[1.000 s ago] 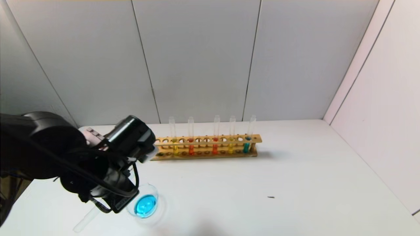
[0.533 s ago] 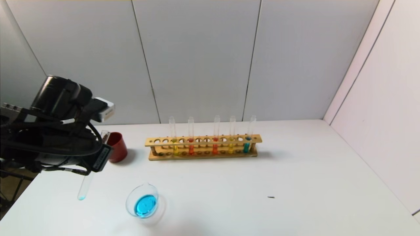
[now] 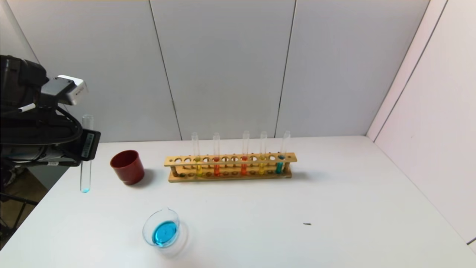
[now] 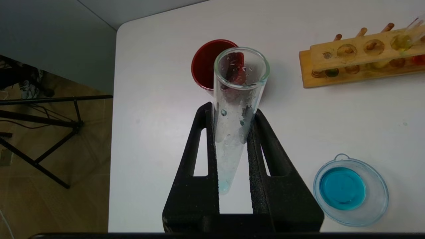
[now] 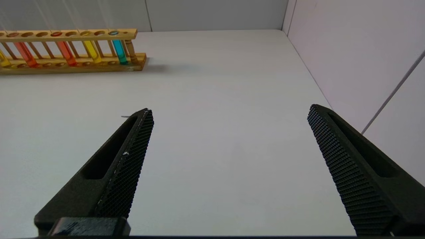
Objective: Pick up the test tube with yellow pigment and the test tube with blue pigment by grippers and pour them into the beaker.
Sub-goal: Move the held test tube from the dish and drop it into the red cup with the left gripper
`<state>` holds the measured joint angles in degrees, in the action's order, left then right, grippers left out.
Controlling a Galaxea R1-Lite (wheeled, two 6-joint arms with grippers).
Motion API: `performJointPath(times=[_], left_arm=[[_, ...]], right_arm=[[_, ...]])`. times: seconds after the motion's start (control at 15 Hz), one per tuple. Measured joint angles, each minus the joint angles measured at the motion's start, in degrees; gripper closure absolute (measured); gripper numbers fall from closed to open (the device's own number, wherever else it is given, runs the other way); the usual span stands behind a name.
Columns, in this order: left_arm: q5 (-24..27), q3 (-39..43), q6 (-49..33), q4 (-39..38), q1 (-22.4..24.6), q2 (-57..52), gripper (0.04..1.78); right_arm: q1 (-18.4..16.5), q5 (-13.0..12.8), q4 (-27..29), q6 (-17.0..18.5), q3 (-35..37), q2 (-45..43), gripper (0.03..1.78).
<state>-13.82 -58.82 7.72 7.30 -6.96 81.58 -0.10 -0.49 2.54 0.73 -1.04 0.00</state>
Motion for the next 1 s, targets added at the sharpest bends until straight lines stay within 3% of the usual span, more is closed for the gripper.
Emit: performJointPath(times=[0.47, 0.67, 1.0], left_arm=[[8.13, -3.36, -0.45, -1.44, 8.28, 3.95, 1.51], [13.34, -2.82, -0.65, -7.83, 11.58, 7.5, 1.51], [13.98, -2.47, -1.68, -17.6, 12.56, 14.12, 1.51]], right_arm=[[0.0, -0.02, 0.0, 0.0, 0.0, 0.0, 0.11], [0.0, -0.02, 0.0, -0.02, 0.0, 0.0, 0.11], [0.0, -0.02, 0.0, -0.02, -0.01, 0.0, 0.11]])
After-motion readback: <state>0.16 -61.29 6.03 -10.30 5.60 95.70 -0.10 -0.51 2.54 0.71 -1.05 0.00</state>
